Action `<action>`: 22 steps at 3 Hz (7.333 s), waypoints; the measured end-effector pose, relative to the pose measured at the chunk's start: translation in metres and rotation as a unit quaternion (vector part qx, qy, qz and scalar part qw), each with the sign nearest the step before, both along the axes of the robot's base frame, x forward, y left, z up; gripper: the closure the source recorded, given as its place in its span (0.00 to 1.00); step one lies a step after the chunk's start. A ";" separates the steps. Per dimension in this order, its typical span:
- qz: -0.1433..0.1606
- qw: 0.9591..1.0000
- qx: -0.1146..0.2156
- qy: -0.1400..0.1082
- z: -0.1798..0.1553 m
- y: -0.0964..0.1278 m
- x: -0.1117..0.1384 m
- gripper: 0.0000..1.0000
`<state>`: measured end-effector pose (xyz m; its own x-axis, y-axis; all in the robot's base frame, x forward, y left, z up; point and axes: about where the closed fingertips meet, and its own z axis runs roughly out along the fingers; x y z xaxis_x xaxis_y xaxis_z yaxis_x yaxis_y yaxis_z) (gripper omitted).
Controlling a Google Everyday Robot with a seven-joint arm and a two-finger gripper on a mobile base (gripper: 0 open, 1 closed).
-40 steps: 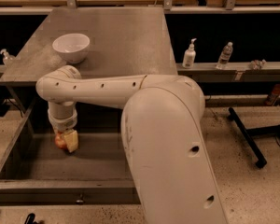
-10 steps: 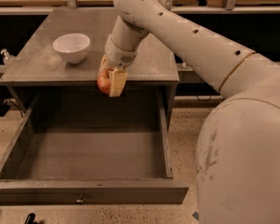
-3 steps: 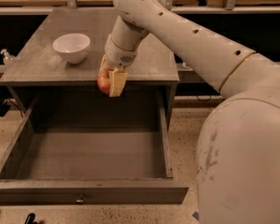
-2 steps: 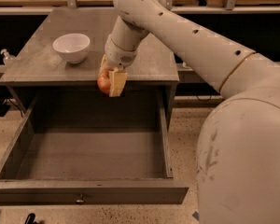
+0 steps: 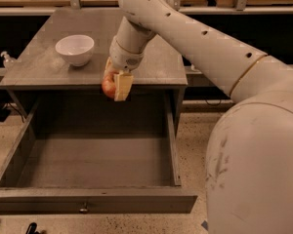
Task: Pick apple from top drawer and place on counter
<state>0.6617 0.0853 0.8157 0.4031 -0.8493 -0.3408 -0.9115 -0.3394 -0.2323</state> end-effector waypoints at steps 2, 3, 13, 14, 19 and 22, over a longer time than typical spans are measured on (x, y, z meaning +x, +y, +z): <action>0.000 1.000 0.000 0.000 0.000 0.000 0.000 1.00; 0.000 1.000 0.000 0.000 0.000 0.000 0.000 0.88; 0.001 1.000 0.000 -0.001 0.001 0.000 -0.005 1.00; 0.001 1.000 0.000 -0.001 0.001 0.000 -0.005 0.85; 0.054 0.997 -0.028 -0.037 0.063 0.028 -0.020 0.84; -0.007 0.997 -0.079 0.010 0.058 -0.006 -0.003 1.00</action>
Offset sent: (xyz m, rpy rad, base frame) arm -0.0148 0.0056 0.0340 0.0187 -0.2349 0.0612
